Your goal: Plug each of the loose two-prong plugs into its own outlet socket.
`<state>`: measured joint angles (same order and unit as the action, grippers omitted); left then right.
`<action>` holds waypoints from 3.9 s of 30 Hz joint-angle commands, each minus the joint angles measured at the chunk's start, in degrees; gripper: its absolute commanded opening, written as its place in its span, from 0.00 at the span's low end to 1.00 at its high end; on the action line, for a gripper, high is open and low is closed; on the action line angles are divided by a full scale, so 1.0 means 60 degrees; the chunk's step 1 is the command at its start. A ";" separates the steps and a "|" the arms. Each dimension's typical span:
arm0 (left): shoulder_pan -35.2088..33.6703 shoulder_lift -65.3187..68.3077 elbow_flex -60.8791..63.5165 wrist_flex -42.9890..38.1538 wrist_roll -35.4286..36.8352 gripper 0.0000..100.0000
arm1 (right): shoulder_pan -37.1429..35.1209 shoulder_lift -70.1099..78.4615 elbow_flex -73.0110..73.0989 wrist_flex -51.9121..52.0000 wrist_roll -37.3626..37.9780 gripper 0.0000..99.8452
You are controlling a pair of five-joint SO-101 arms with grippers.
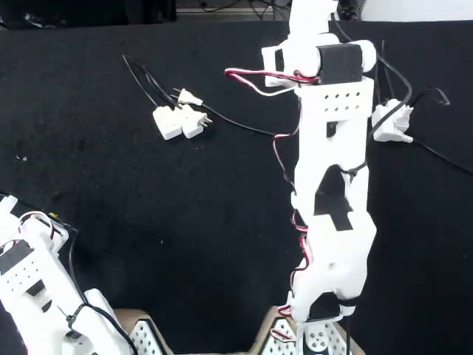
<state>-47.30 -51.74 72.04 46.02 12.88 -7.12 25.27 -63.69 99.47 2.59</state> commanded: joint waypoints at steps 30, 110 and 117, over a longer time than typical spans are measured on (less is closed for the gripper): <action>0.0095 -0.0161 -0.0051 -0.0440 0.0000 0.22 | -0.2344 -0.5018 1.1421 -0.6300 -0.0352 0.35; 0.7700 0.8806 -1.0176 0.0015 0.2242 0.31 | -0.2139 -0.5062 1.6769 -1.2718 -0.1260 0.27; 0.7040 1.0095 -1.1319 0.0000 0.1978 0.31 | -0.2139 -0.5062 1.6769 -1.2718 -0.1260 0.27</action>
<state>-2.99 6.29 11.47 46.29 25.80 -20.92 -2.24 37.23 24.40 -4.70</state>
